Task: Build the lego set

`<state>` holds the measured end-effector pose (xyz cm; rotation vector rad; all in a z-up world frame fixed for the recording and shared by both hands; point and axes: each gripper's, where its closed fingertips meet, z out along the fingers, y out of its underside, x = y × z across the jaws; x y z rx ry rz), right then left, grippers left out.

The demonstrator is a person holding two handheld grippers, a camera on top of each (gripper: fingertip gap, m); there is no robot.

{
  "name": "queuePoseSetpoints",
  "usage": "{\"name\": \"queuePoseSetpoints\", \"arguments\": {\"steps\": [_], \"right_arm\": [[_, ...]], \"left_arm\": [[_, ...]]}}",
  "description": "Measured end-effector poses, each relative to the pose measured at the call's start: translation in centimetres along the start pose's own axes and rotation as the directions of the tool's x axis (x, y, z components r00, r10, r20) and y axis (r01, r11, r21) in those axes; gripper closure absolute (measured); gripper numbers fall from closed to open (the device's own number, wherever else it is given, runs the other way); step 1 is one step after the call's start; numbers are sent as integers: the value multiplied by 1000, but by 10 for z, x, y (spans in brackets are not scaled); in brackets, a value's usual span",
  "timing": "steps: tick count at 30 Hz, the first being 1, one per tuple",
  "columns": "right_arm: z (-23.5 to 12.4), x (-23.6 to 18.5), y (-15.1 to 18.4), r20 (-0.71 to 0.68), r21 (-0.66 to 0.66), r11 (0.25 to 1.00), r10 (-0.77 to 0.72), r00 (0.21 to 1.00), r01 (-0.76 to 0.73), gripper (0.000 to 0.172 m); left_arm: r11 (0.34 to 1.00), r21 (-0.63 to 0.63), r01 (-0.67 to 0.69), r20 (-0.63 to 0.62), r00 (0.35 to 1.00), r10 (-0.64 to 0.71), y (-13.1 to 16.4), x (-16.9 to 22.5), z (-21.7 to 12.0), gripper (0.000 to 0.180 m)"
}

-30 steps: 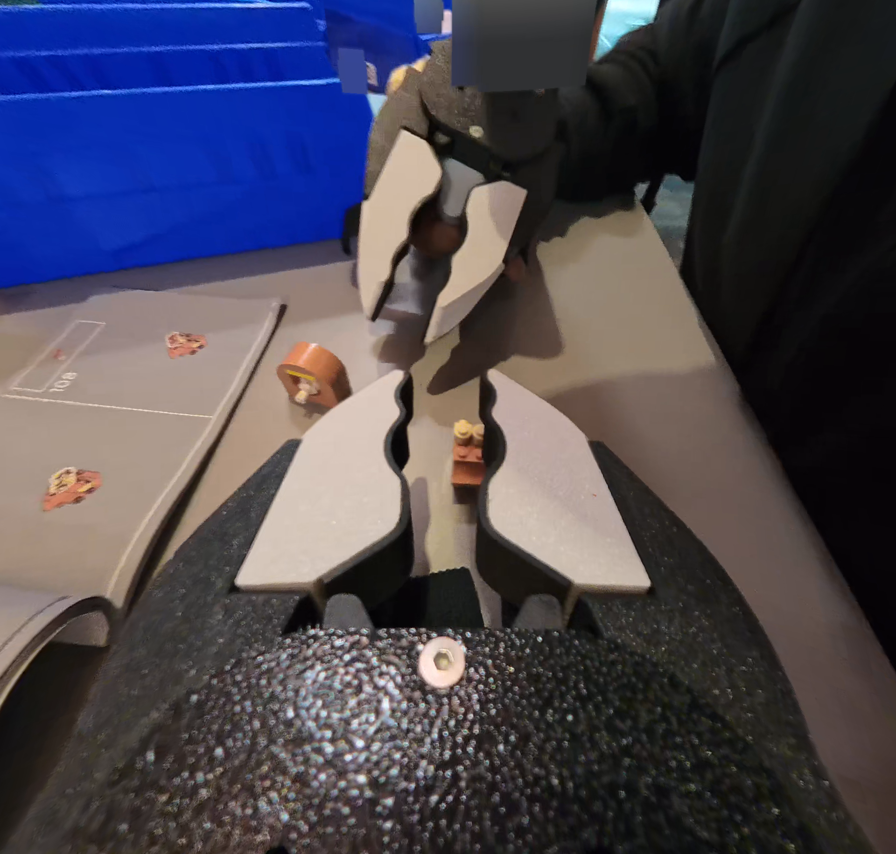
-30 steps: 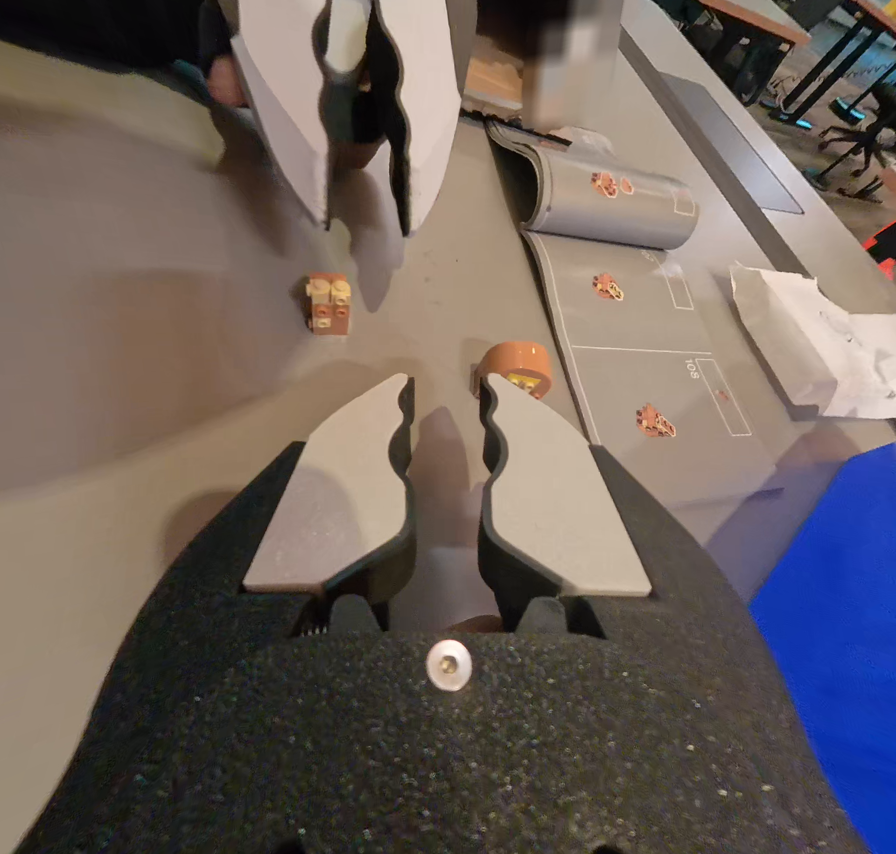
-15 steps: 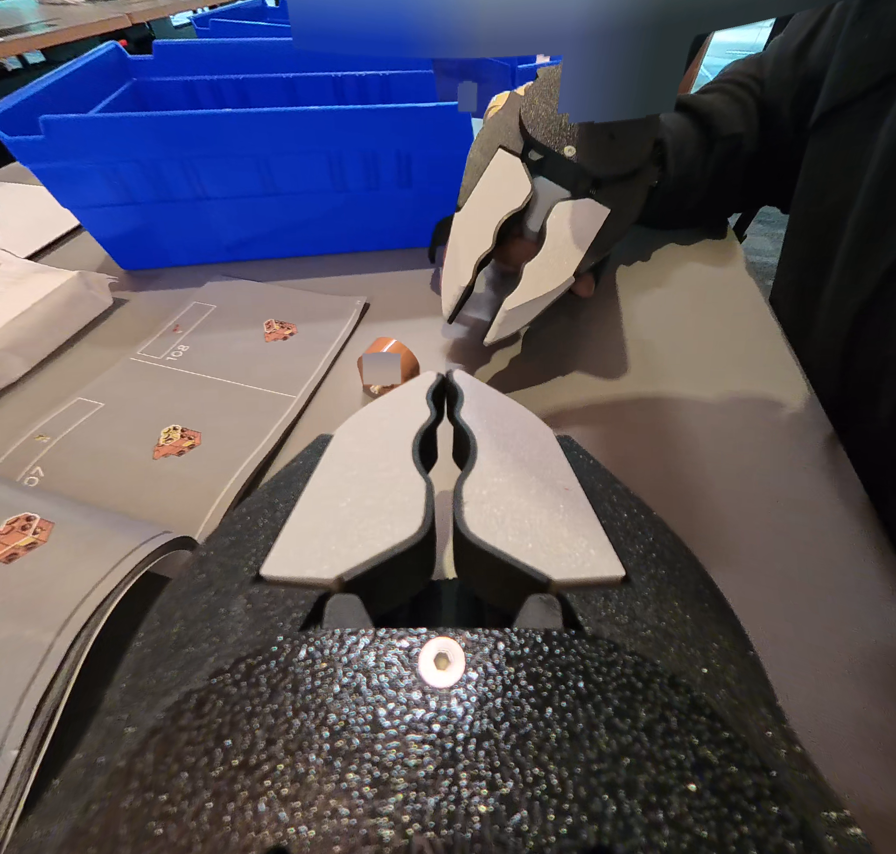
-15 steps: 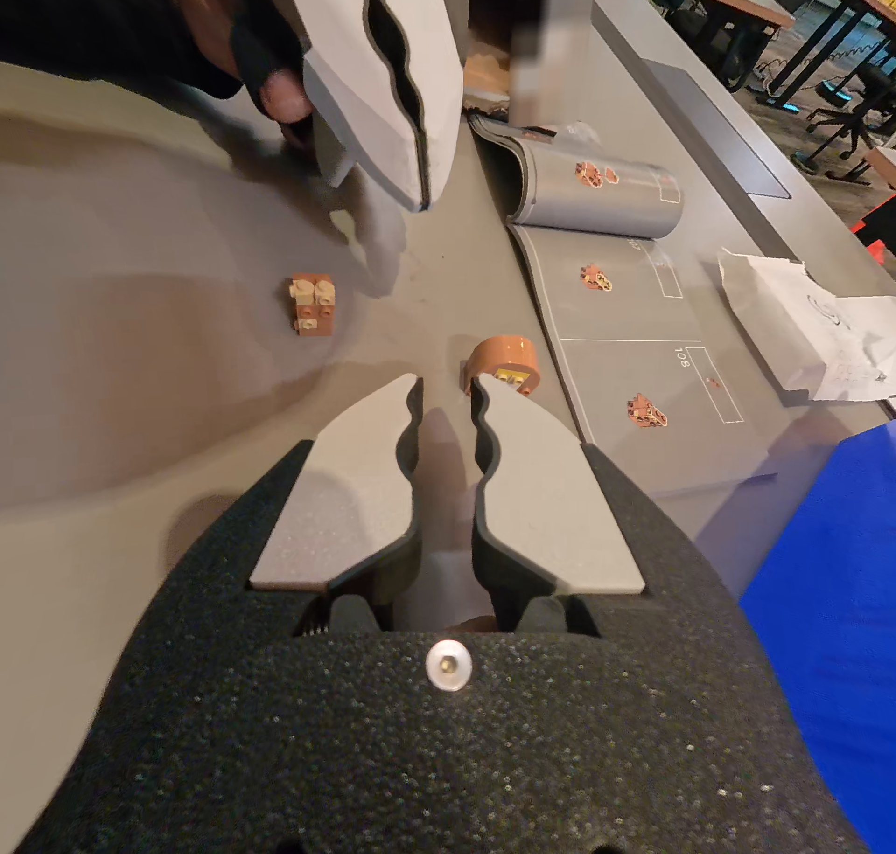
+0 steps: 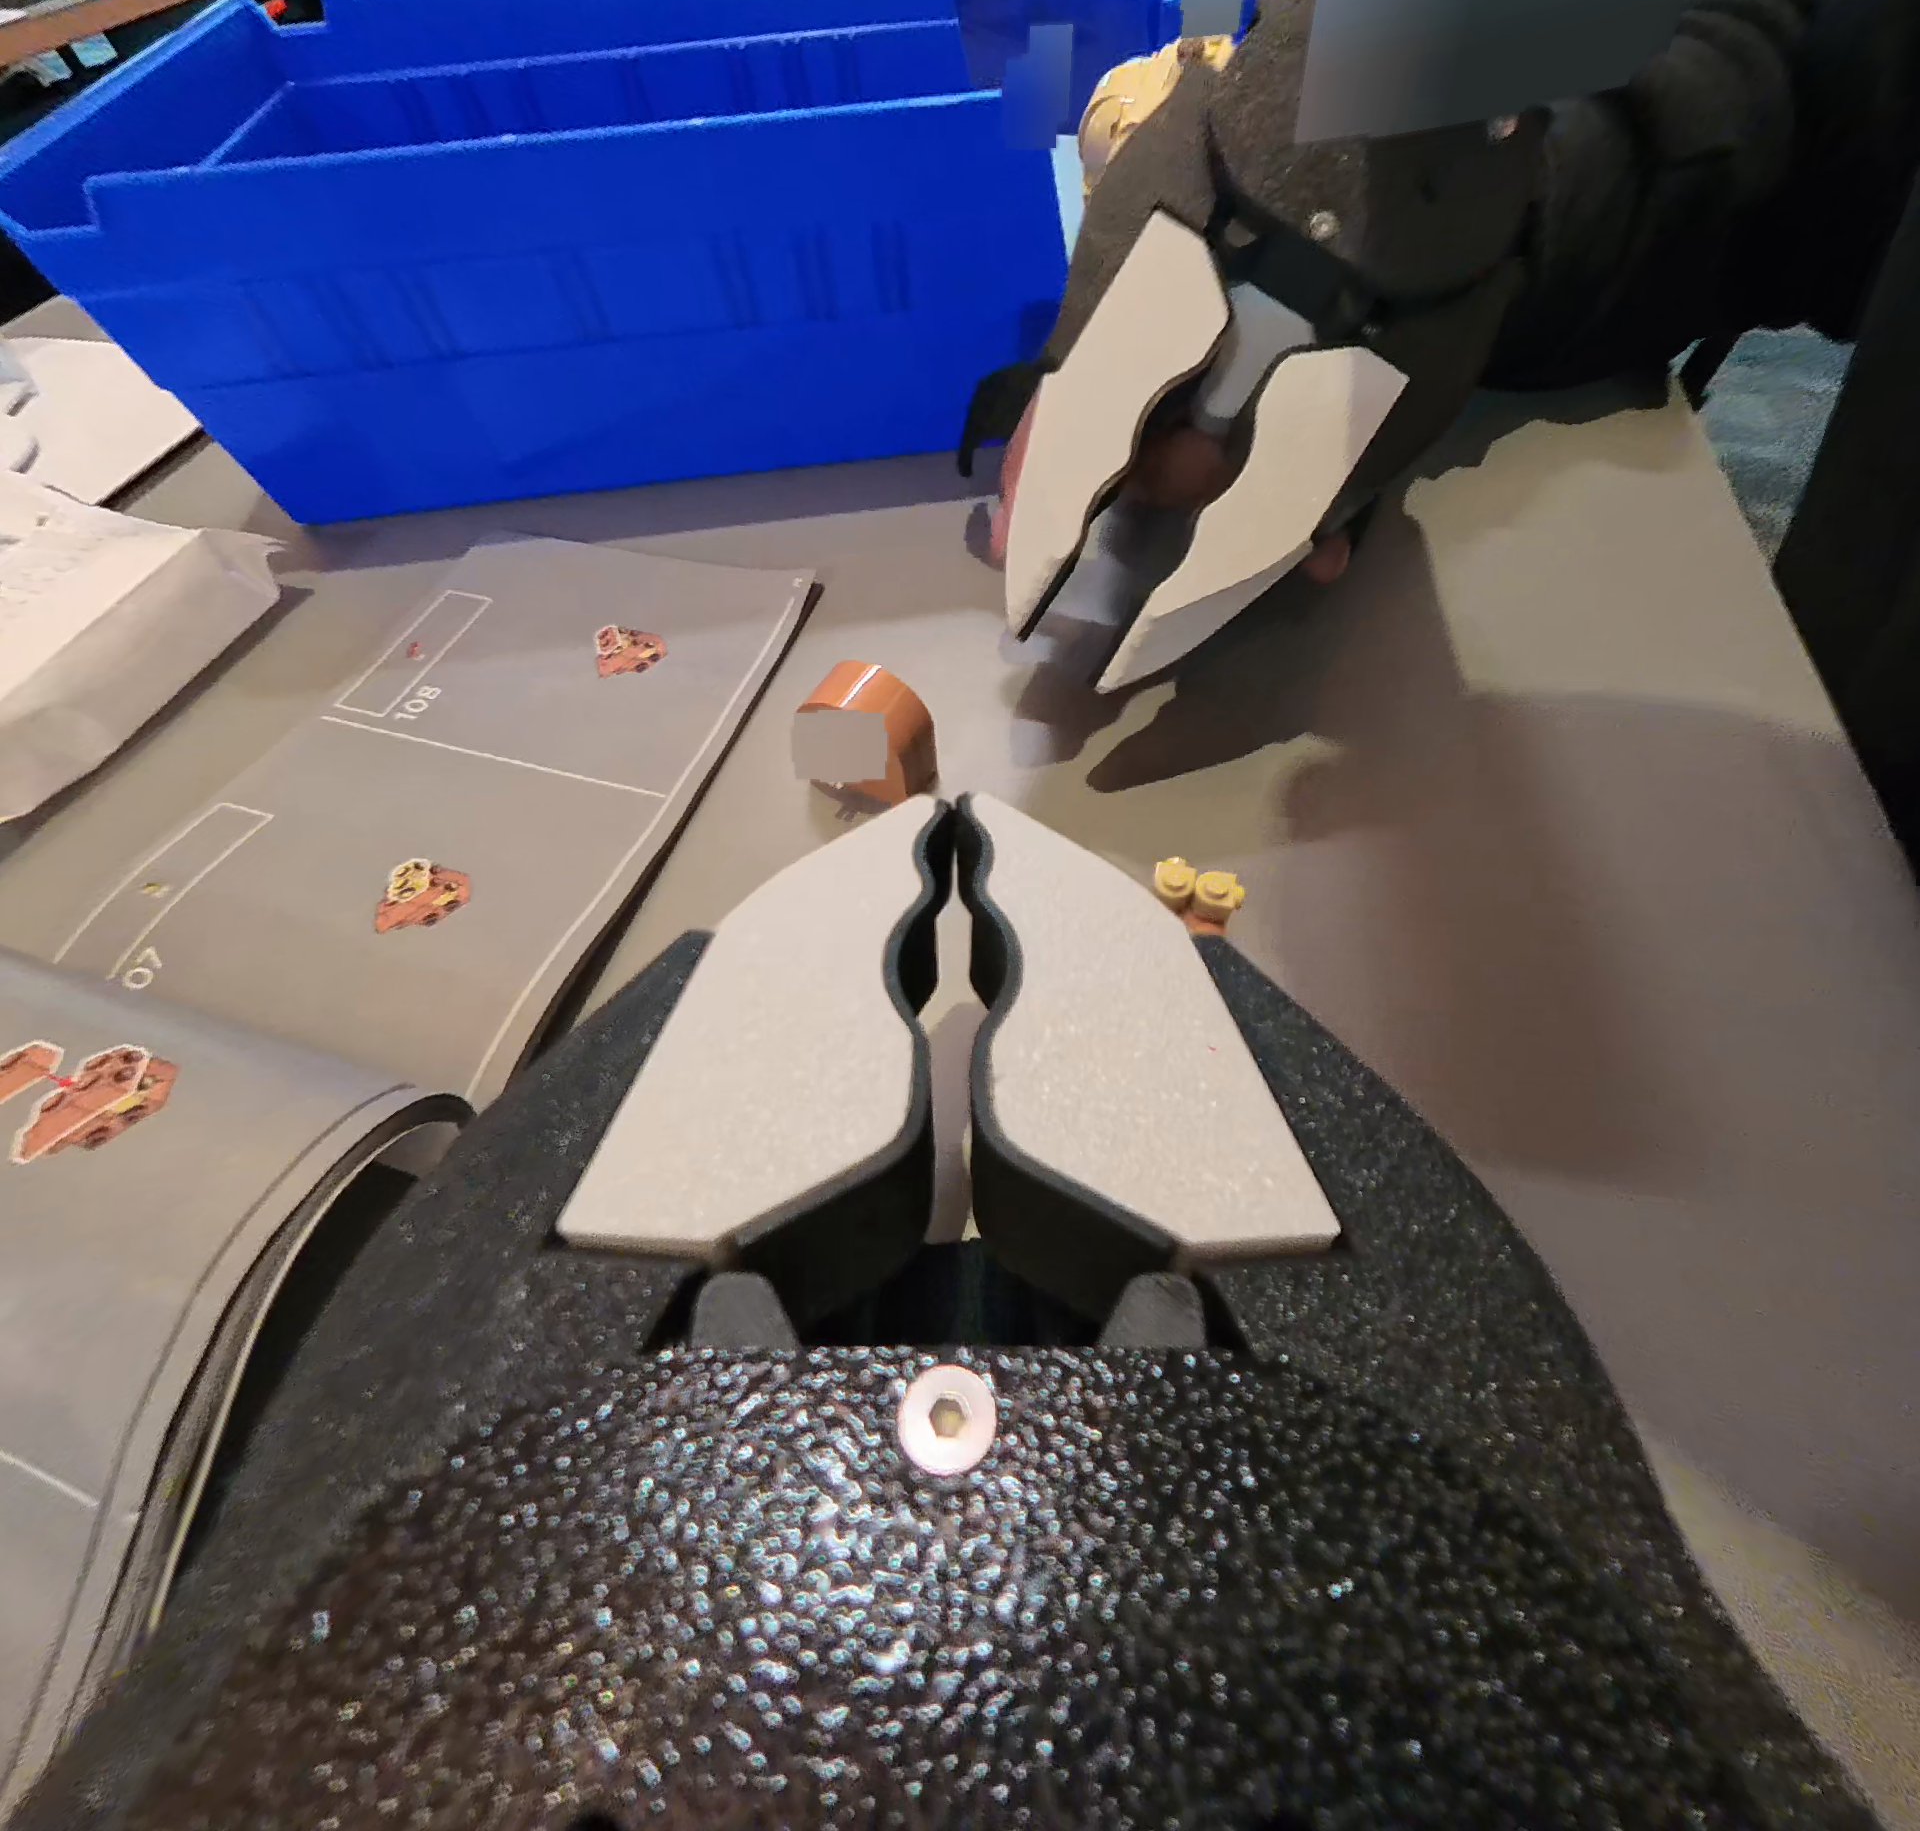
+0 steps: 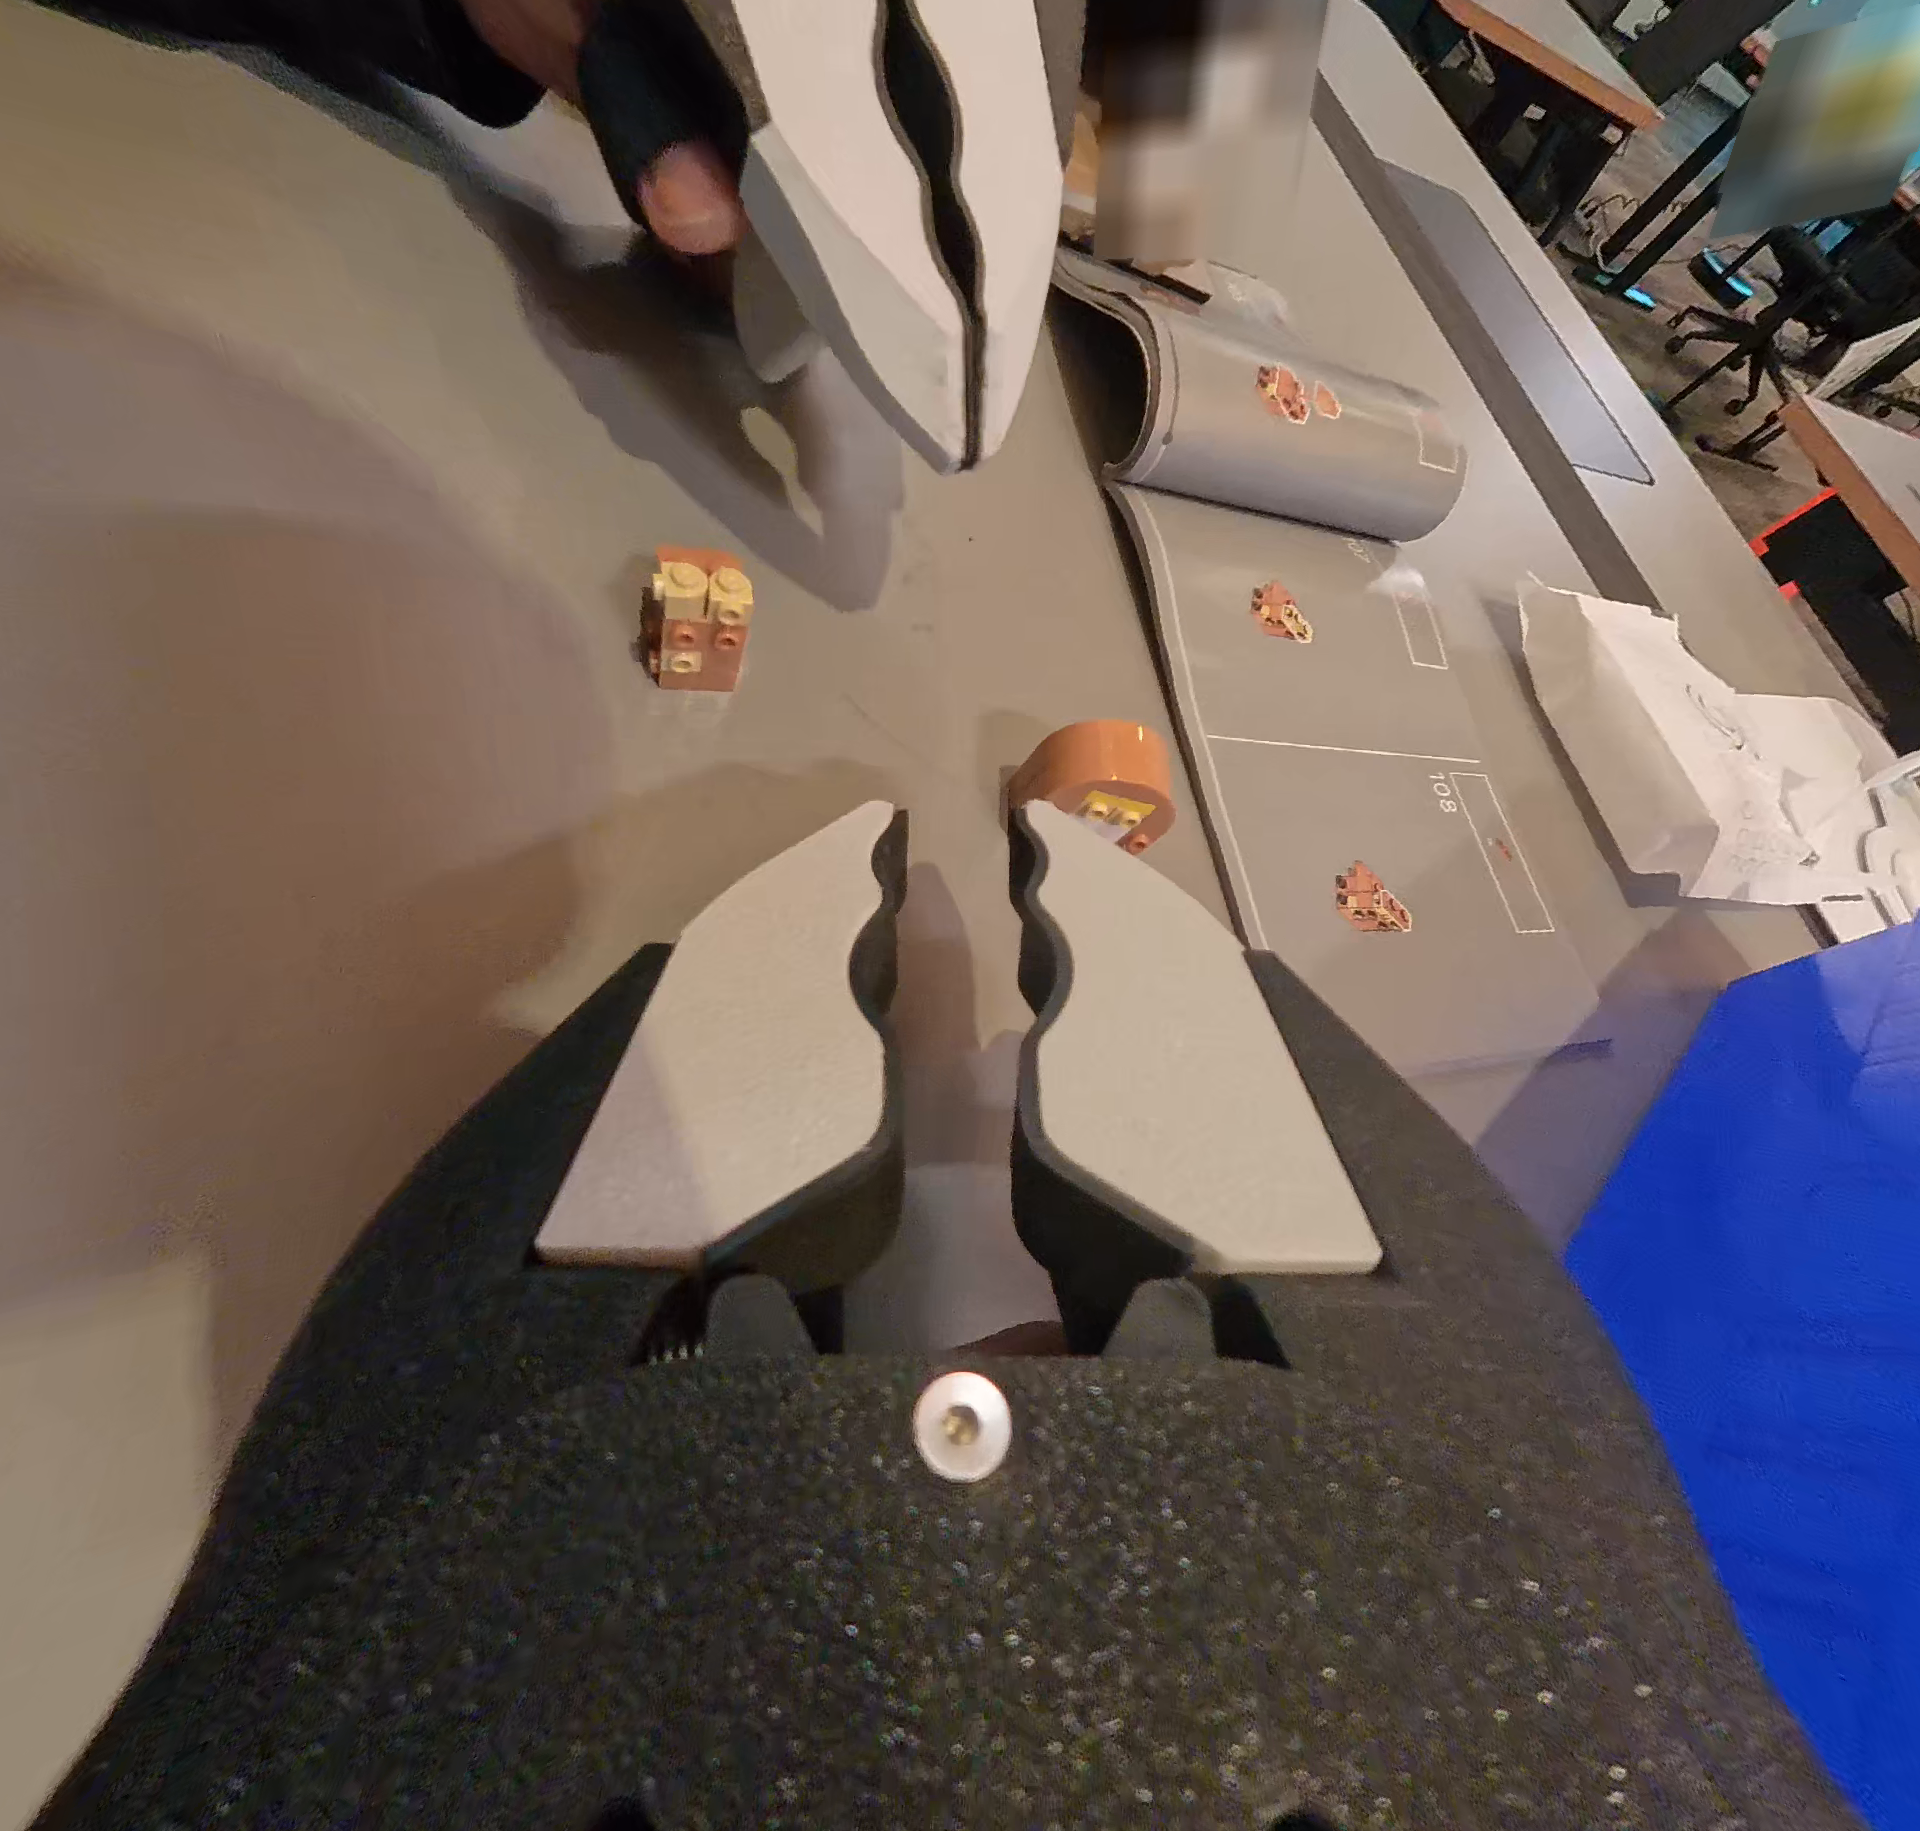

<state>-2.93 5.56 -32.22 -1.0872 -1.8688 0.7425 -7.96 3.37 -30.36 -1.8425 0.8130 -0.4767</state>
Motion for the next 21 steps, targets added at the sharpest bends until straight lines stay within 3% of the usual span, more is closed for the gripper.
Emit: {"name": "queuePoseSetpoints", "arguments": {"steps": [18, 21], "right_arm": [[-8, 0, -4, 6, 41, 997, 68, 998, -68, 155], [-21, -7, -20, 101, 104, 980, 159, 982, -170, 159]], "left_arm": [[995, -98, -30, 26, 999, 32, 14, -8, 3, 180], [993, -114, -31, 28, 999, 34, 16, -8, 4, 180]]}}
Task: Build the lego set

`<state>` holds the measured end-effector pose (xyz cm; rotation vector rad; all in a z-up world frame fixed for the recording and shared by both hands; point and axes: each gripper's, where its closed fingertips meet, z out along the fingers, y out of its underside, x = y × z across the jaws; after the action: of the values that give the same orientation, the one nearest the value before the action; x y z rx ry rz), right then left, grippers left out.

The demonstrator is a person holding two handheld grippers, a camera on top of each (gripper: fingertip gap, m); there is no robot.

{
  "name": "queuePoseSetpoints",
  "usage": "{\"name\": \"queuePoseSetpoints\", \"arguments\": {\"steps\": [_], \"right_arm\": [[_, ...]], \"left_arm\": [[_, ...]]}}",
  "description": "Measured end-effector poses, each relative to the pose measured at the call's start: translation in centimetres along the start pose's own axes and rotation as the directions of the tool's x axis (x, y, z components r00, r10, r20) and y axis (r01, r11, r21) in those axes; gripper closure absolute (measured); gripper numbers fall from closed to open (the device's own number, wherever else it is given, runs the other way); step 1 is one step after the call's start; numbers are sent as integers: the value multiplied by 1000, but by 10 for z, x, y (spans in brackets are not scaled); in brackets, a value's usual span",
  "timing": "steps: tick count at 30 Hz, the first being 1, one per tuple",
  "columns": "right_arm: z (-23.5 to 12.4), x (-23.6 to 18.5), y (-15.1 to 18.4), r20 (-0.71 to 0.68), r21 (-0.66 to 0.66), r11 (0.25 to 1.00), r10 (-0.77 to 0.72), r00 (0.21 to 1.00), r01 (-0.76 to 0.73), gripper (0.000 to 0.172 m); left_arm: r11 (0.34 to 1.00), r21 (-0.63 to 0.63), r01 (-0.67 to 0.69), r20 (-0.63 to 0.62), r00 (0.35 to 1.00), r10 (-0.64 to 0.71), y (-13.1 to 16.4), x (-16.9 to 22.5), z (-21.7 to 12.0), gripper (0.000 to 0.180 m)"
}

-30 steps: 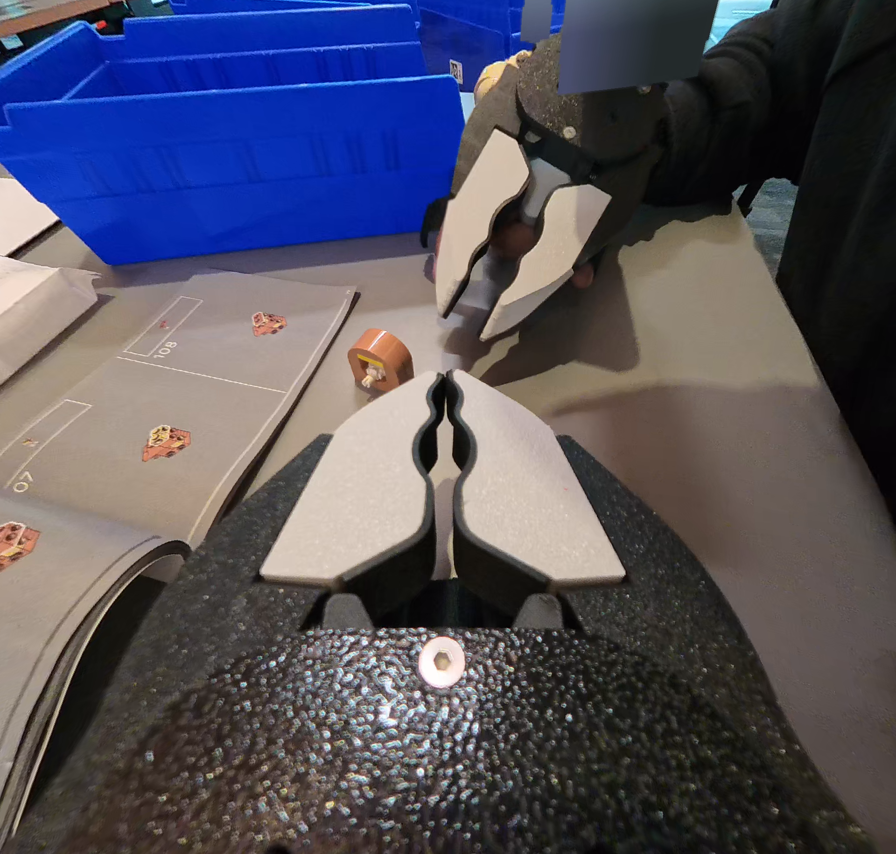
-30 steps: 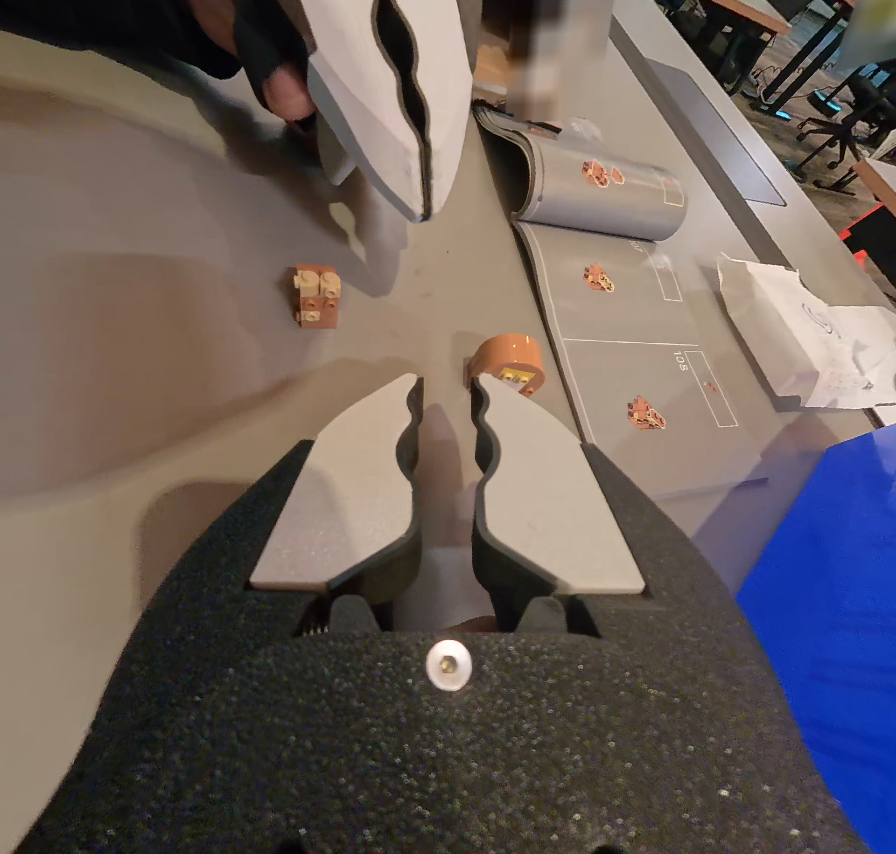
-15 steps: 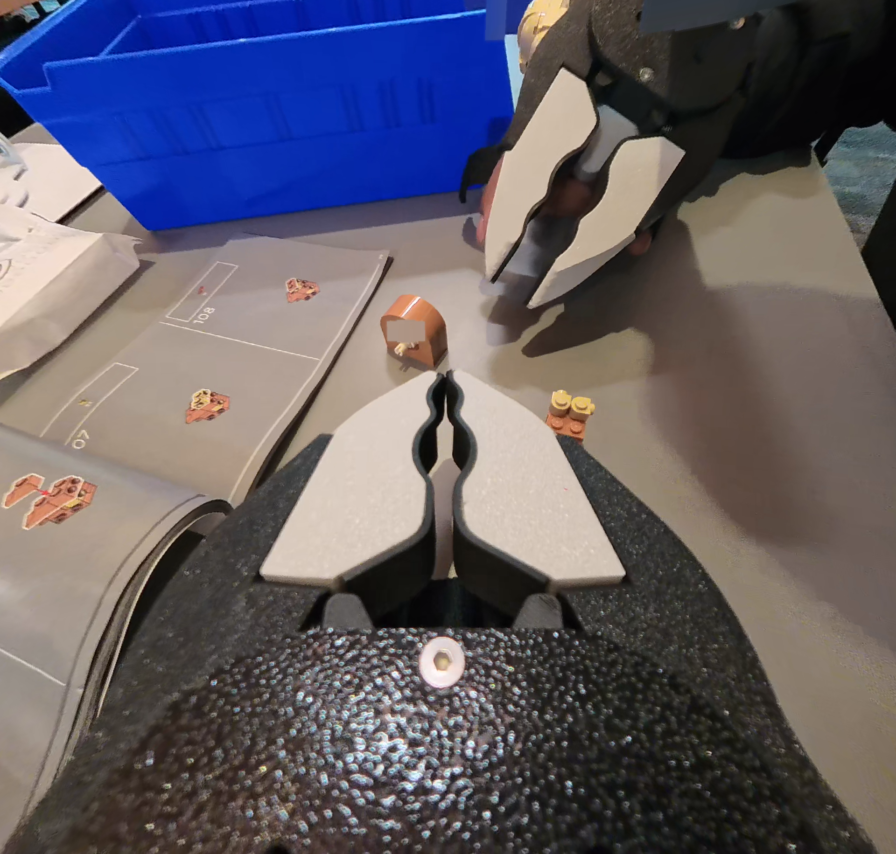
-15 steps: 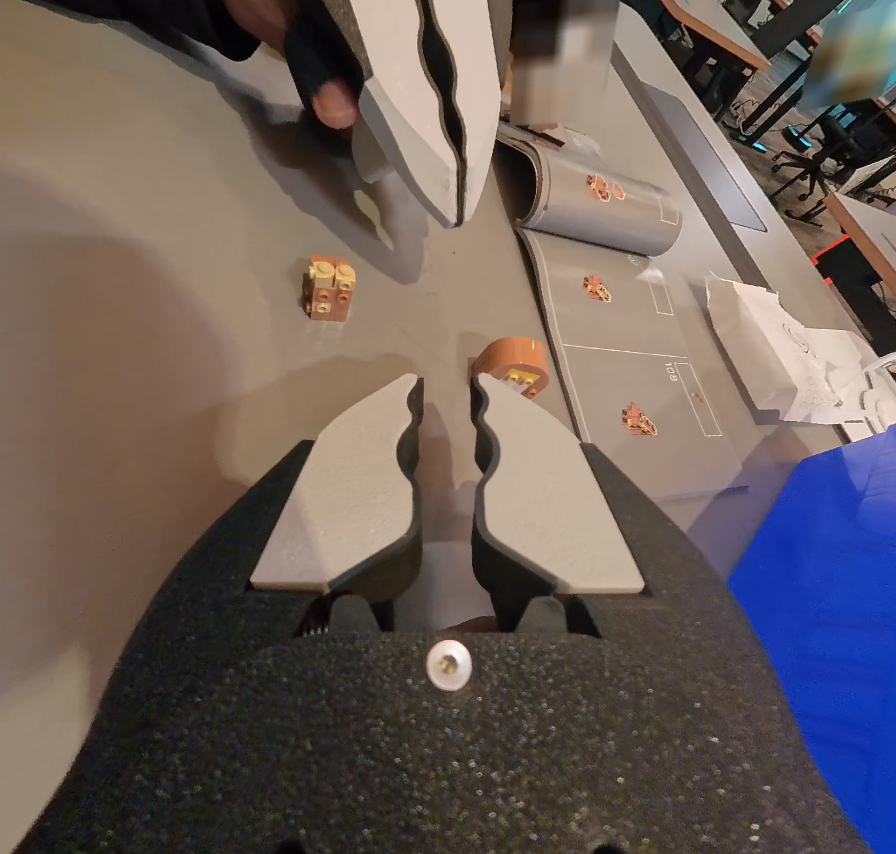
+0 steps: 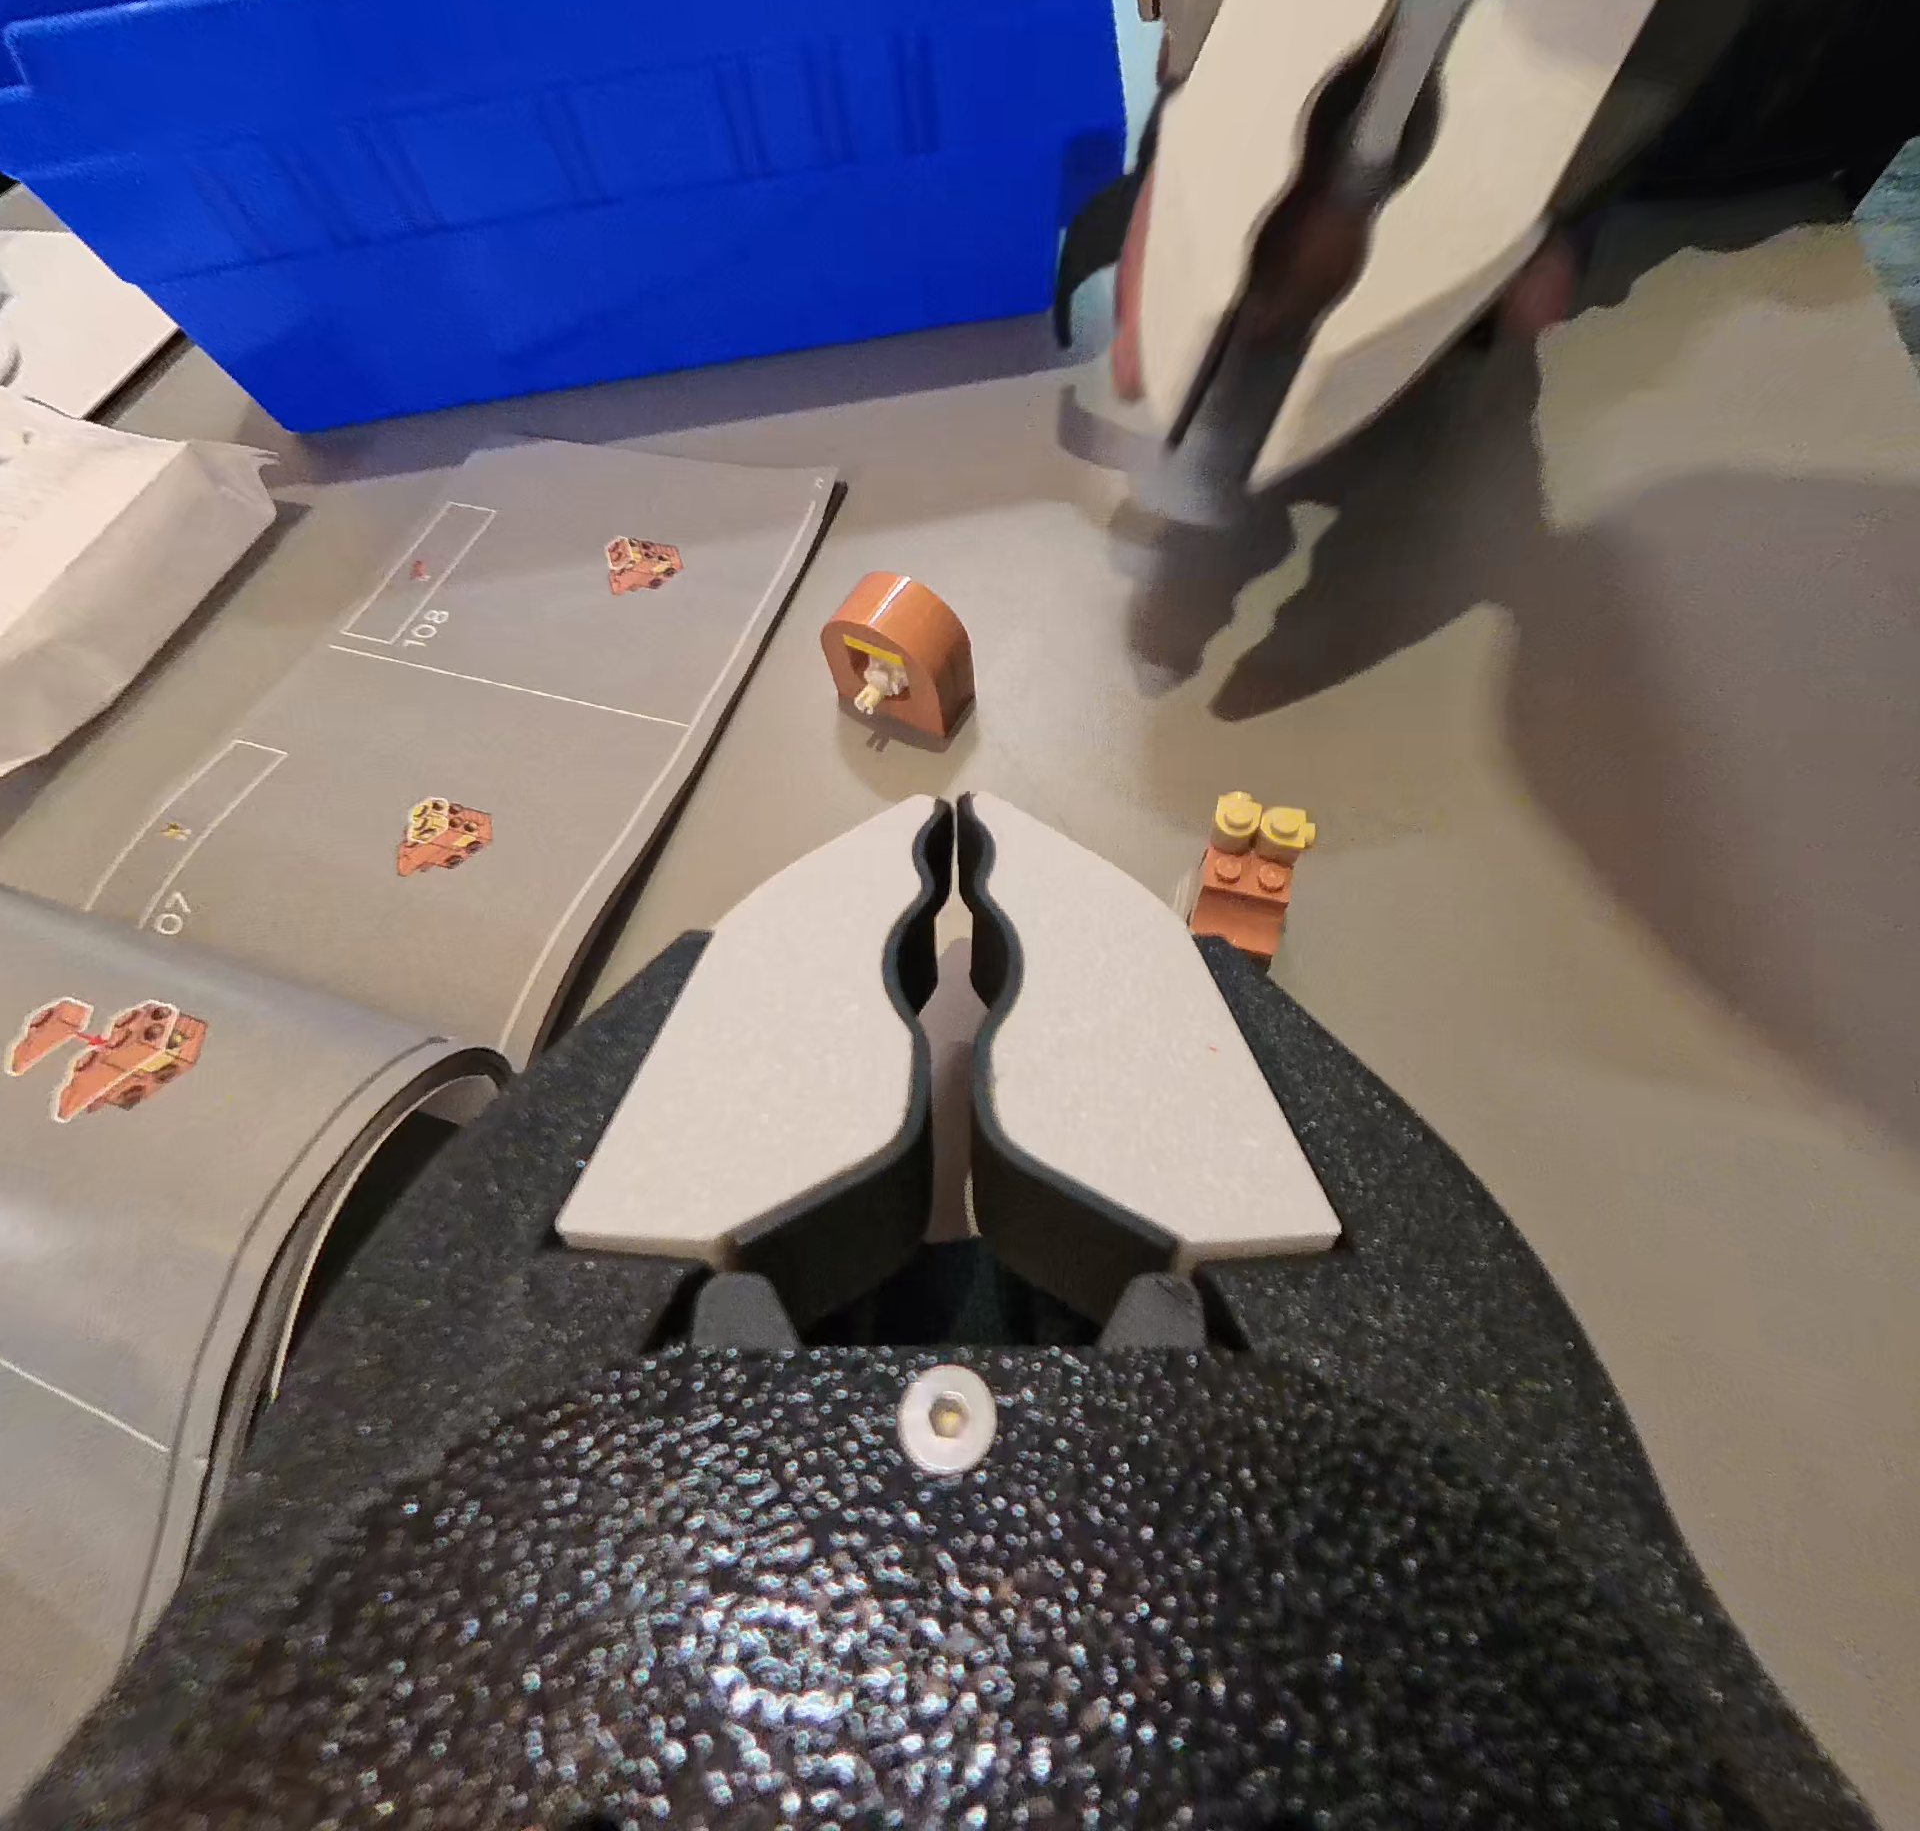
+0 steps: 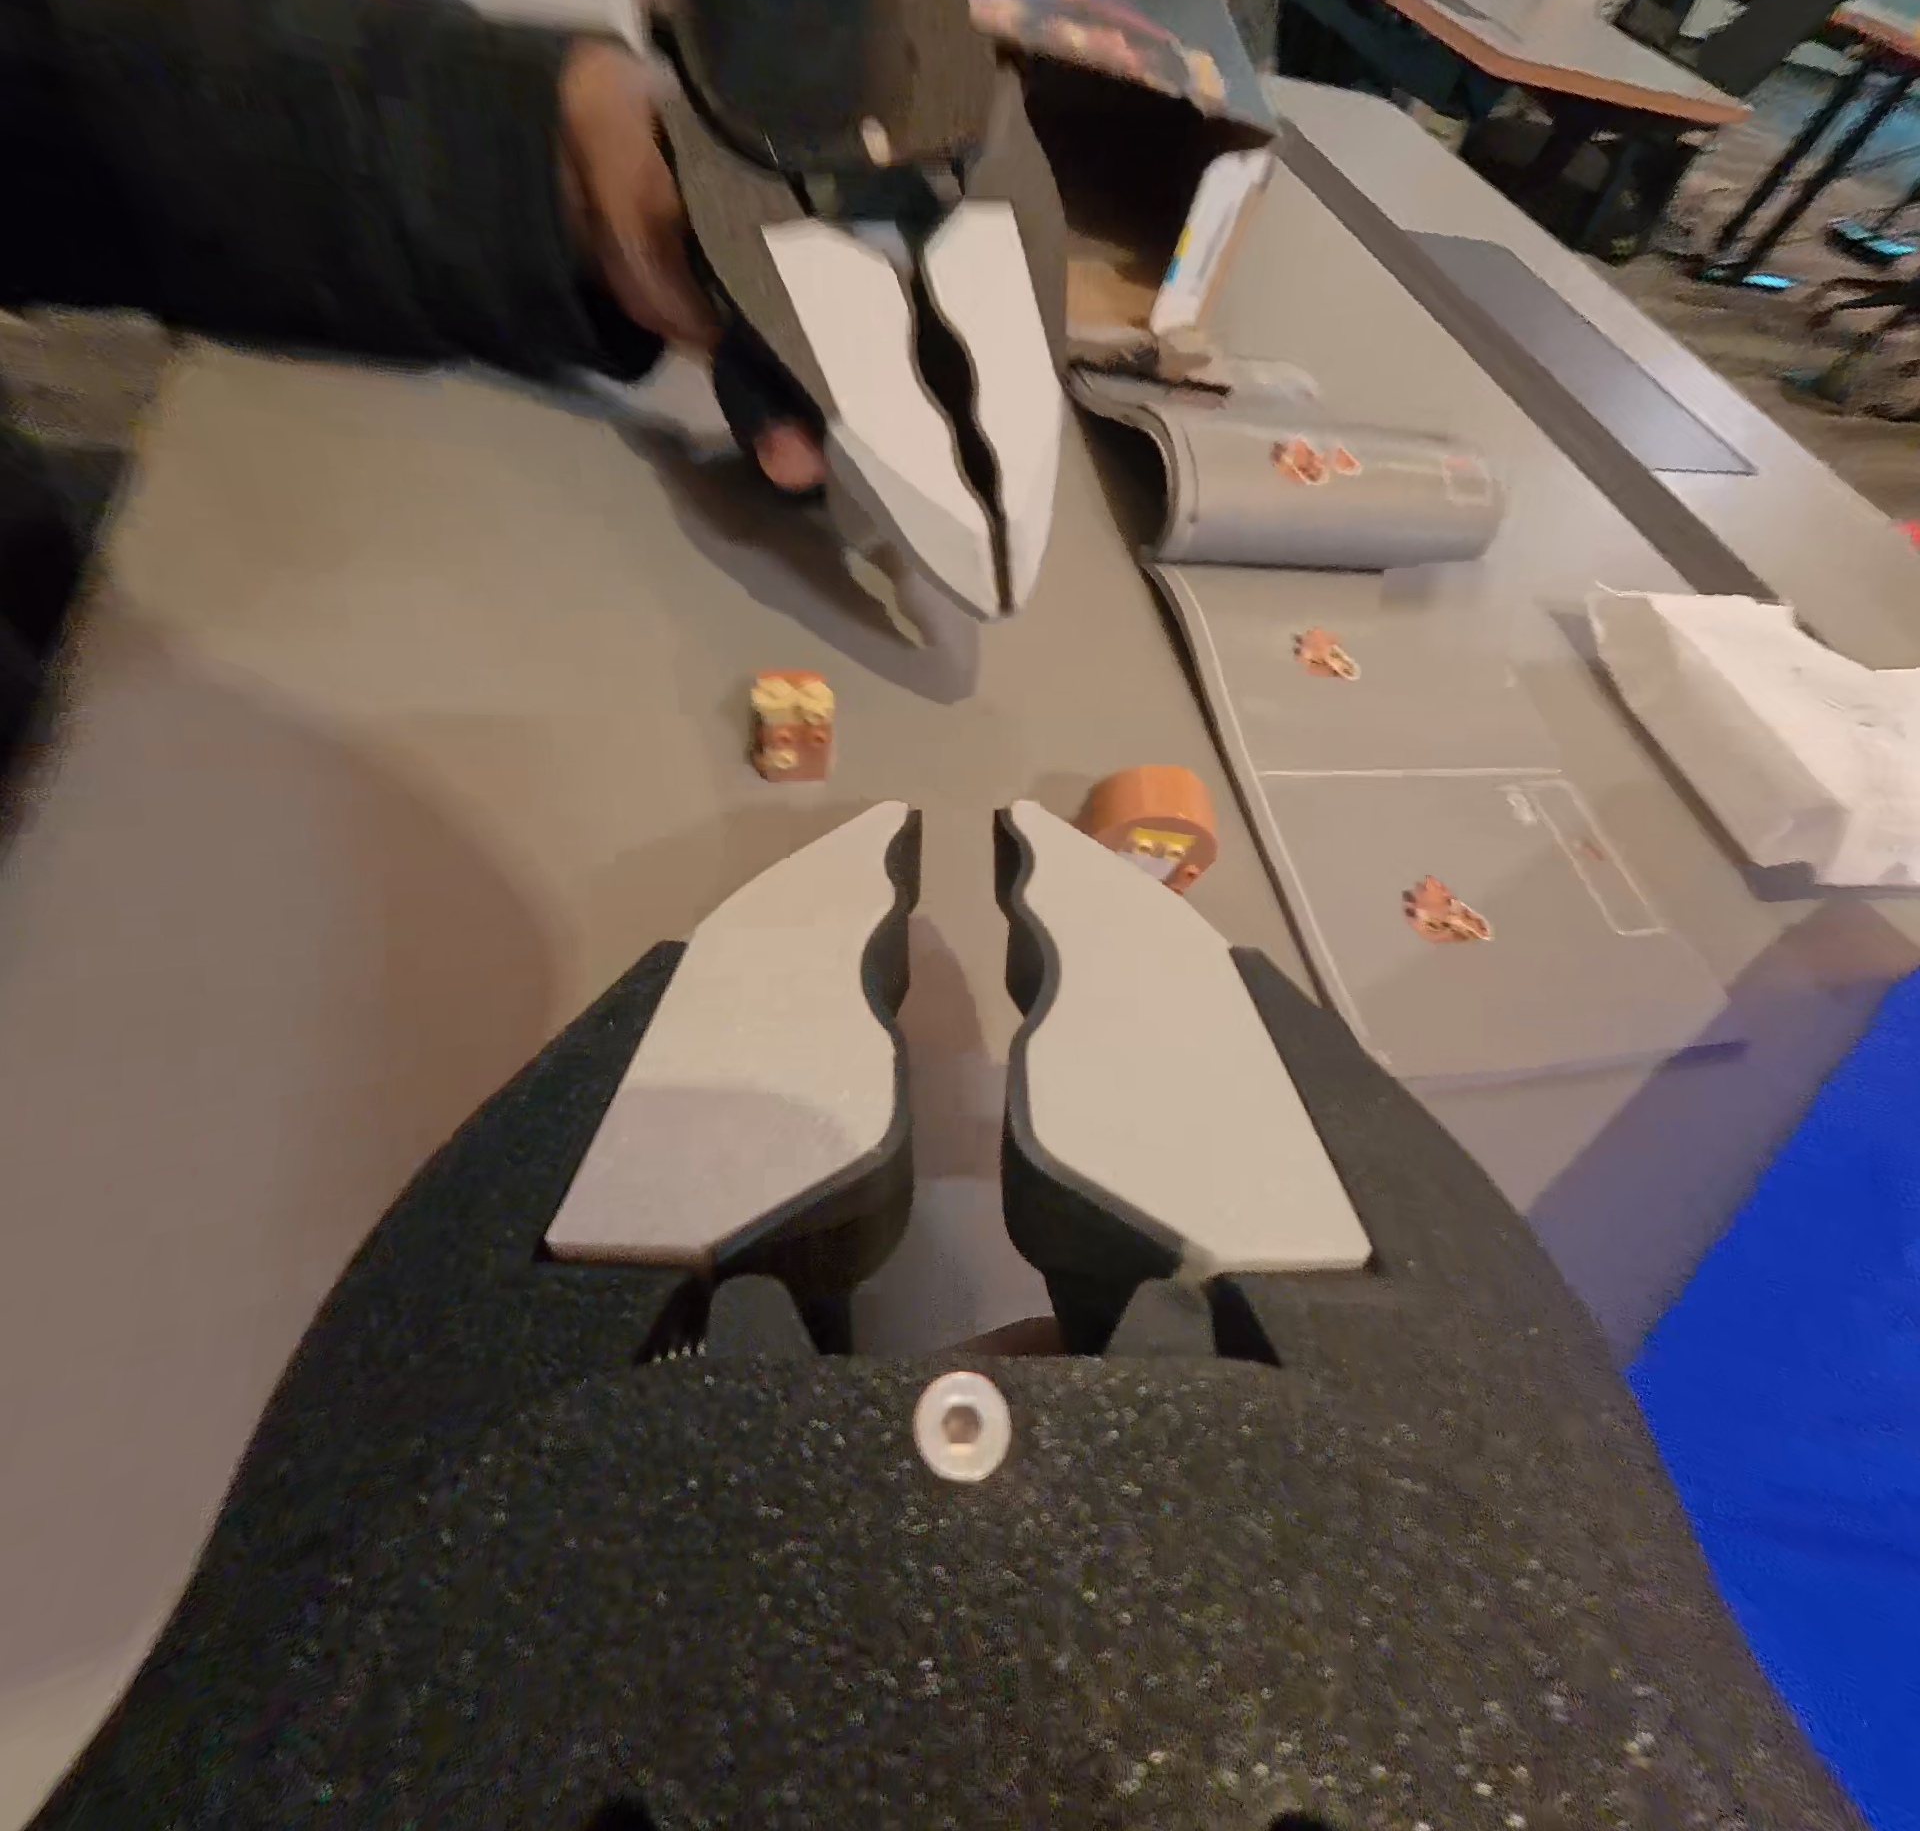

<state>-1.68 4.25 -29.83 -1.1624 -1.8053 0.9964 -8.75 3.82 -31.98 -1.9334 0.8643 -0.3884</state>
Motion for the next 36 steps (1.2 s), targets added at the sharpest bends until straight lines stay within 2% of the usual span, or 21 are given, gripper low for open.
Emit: {"name": "queuePoseSetpoints", "arguments": {"steps": [3, 6, 7, 9, 11, 13, 16, 18, 21, 29, 36], "right_arm": [[-44, 2, -41, 84, 115, 992, 35, 996, -45, 159], [-112, 50, -64, -10, 143, 989, -31, 999, 32, 159], [-130, 73, -61, -61, 99, 990, -91, 994, 96, 161], [-146, 127, -29, -99, -118, 966, -243, 965, 231, 166], [-142, 167, 21, 9, -345, 901, -276, 961, 262, 167], [-130, 182, 65, 168, -506, 815, -229, 959, 283, 169], [-117, 190, 100, 352, -609, 650, -293, 889, 455, 171], [-113, 195, 109, 418, -632, 587, -293, 860, 506, 170], [-109, 193, 115, 483, -616, 579, -257, 837, 534, 170], [-106, 196, 144, 560, -659, 467, -217, 799, 589, 160], [-99, 198, 148, 553, -669, 470, -204, 808, 576, 160]], "left_arm": [[1000, -4, -10, 10, 1000, 10, 0, -1, 0, 180], [1000, -3, -13, 24, 1000, 13, 0, -3, 0, 180], [1000, -2, -16, 27, 1000, 16, 0, -3, 0, 180], [1000, -6, -29, 29, 999, 29, 1, -2, 1, 180], [999, -22, -38, 26, 999, 39, 2, 0, 2, 180], [998, -36, -43, 26, 999, 44, 4, 0, 4, 180], [998, -39, -50, 41, 998, 51, 4, -3, 4, 180], [999, -29, -43, 41, 998, 45, 3, -4, 3, 180], [999, -14, -39, 33, 999, 39, 2, -3, 2, 180], [998, -8, -56, 20, 998, 56, 1, 0, 1, 180], [999, -13, -45, 32, 998, 46, 4, -3, -2, 180]]}}
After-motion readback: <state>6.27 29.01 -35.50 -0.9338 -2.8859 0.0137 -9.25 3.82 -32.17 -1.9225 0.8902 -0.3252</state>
